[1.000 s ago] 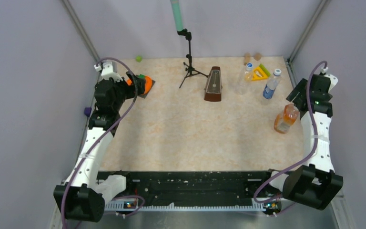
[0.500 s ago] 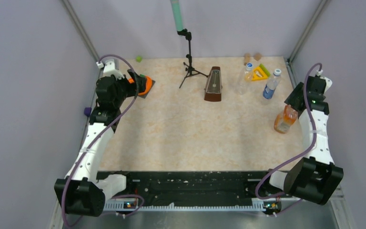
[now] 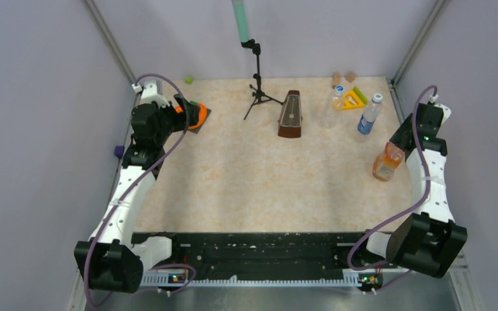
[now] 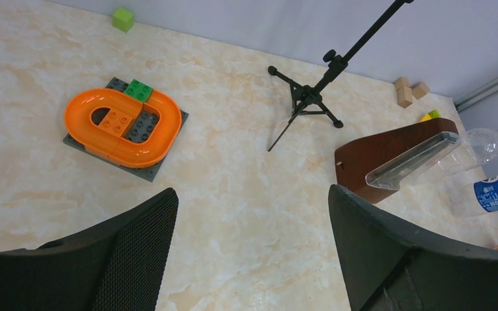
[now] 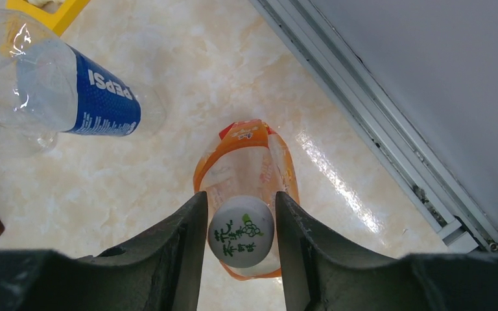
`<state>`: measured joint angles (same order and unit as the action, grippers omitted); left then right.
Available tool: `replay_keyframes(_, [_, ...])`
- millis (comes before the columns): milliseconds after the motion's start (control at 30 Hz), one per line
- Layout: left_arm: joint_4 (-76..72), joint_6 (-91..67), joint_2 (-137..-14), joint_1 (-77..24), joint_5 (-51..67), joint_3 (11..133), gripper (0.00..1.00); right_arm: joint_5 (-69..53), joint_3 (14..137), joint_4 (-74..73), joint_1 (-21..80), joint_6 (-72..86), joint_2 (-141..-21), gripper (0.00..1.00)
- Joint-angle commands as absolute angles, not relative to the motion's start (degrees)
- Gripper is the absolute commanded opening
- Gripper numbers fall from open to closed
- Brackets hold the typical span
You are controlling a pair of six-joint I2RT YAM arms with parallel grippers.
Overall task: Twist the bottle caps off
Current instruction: Pick up the plastic bottle at the center of the board.
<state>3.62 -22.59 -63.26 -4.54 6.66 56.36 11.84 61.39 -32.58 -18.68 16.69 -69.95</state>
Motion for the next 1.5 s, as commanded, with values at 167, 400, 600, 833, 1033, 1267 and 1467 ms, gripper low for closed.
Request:
replay_keyframes(167, [1.95, -22.68, -62.19, -4.31, 7.43, 56.76, 0.87, 9.71, 61.57, -31.66, -19.17, 16.18, -67.51, 0.33])
replay_keyframes(400, [2.17, -22.24, -61.07, -4.31, 6.61, 55.84, 0.91, 7.91, 61.77, -32.88, -19.18, 16.99, -65.84, 0.27])
replay_keyframes(600, [1.64, -23.12, -60.28, -4.31, 6.86, 55.04, 0.98, 0.78, 62.15, -35.01, -19.15, 18.31, -63.39, 0.28])
replay_keyframes(833, [-1.95, -24.61, -58.95, -4.31, 10.82, 53.09, 0.98, -6.68, 61.96, -38.55, -19.16, 18.07, -59.68, 0.28])
replay_keyframes(1033, [-4.76, -25.07, -58.06, -4.31, 16.2, 51.79, 0.98, -18.77, 61.4, -41.84, -18.68, 16.89, -57.23, 0.25])
replay_keyframes(1267, [-15.19, -25.03, -57.72, -4.35, 34.57, 47.83, 0.98, -26.63, 65.01, -46.92, -9.97, 10.54, -56.94, 0.25])
replay_keyframes(1467, [-18.58, -28.02, -65.95, -6.63, 58.2, 52.25, 0.96, -35.85, 64.16, -42.36, -0.63, 12.22, -57.31, 0.24])
